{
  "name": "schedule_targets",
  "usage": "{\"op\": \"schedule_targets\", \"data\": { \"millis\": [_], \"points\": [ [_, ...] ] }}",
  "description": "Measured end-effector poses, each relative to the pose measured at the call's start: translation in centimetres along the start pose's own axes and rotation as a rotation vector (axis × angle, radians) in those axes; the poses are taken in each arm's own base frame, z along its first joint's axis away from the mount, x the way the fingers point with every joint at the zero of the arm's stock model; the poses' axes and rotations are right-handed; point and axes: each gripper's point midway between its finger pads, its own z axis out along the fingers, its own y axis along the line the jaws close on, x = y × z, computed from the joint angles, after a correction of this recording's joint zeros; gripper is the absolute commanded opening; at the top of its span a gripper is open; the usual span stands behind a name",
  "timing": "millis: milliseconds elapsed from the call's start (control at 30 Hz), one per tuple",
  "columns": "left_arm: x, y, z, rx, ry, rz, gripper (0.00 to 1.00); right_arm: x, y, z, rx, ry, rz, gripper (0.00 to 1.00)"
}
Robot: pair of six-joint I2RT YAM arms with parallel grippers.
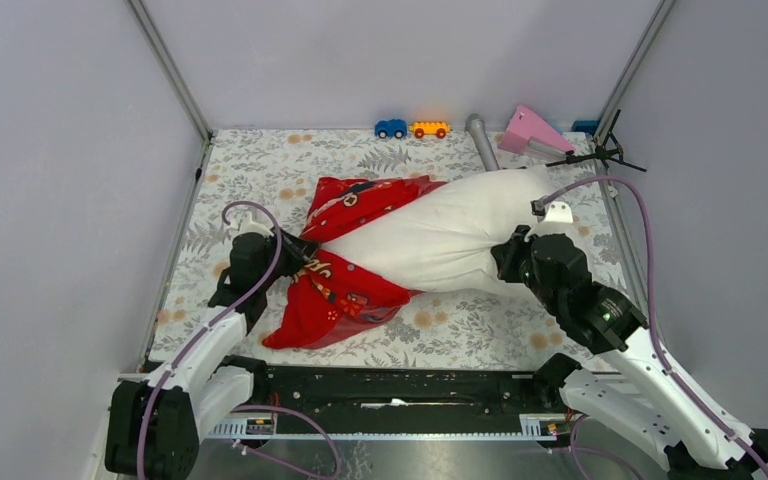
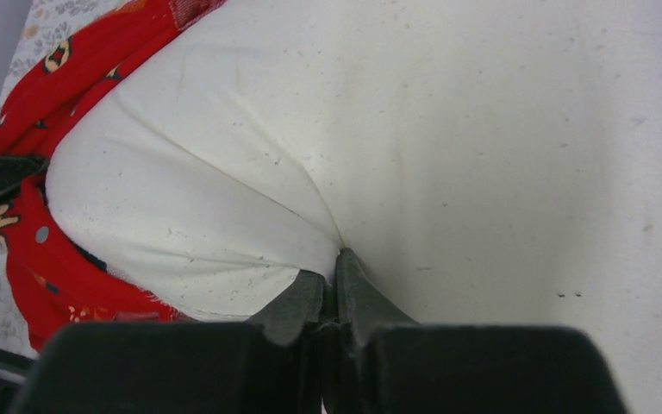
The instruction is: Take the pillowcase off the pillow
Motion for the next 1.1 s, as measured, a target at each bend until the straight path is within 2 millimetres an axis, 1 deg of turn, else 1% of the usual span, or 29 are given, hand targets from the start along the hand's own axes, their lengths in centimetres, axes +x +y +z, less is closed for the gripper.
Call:
{"op": "schedule_targets", "data": {
  "millis": [33,100,133,167,233,300,367,433,533,600,700,800,967,1033,1100],
  "points": [
    [0.1,-0.1,0.2,0.017,0.008,0.003,0.03,0.1,0.1,0.0,-0.007,0.003,-0.008,0.29],
    [0.3,-0.2,0.5,0.054,0.026,0.024,0.02,0.2,0.4,0.1,-0.024,0.014,-0.03,0.58],
    [0.4,-0.1,0.7,0.066,0.037,0.042,0.02,0.4,0.6,0.2,-0.04,0.025,-0.054,0.71],
    [0.4,0.4,1.0,0.066,0.044,0.06,0.02,0.4,0.6,0.2,-0.049,0.032,-0.068,0.81],
    [0.2,0.9,1.3,0.068,0.049,0.084,0.02,0.0,1.0,0.5,-0.068,0.045,-0.098,0.92],
    [0.0,0.9,1.4,0.092,0.047,0.111,0.03,-0.5,1.9,0.8,-0.099,0.061,-0.121,0.99],
    [0.2,0.5,1.3,0.132,0.049,0.138,0.05,-0.8,3.3,1.2,-0.148,0.094,-0.149,1.0],
    [0.6,0.3,1.3,0.165,0.059,0.161,0.06,-1.3,5.1,1.7,-0.208,0.13,-0.174,1.0],
    [0.9,0.0,1.4,0.195,0.07,0.184,0.06,-1.3,7.8,3.3,-0.257,0.191,-0.225,1.0],
    [1.1,-0.1,1.4,0.209,0.077,0.194,0.05,-0.1,9.6,4.1,-0.275,0.233,-0.286,1.0],
    [1.2,-0.3,1.4,0.221,0.079,0.204,0.04,3.1,12.6,4.6,-0.309,0.309,-0.401,1.0],
    [1.2,-0.3,1.3,0.227,0.077,0.212,0.03,5.4,14.7,5.5,-0.304,0.354,-0.492,1.0],
    [1.2,-0.3,1.3,0.234,0.073,0.22,0.02,8.0,16.4,8.0,-0.228,0.387,-0.615,1.0],
    [1.2,-0.3,1.3,0.235,0.072,0.221,0.01,8.9,16.3,9.2,-0.183,0.395,-0.648,1.0],
    [1.3,-0.4,1.3,0.236,0.072,0.221,0.0,10.0,15.5,10.3,-0.12,0.406,-0.683,1.0]
  ]
}}
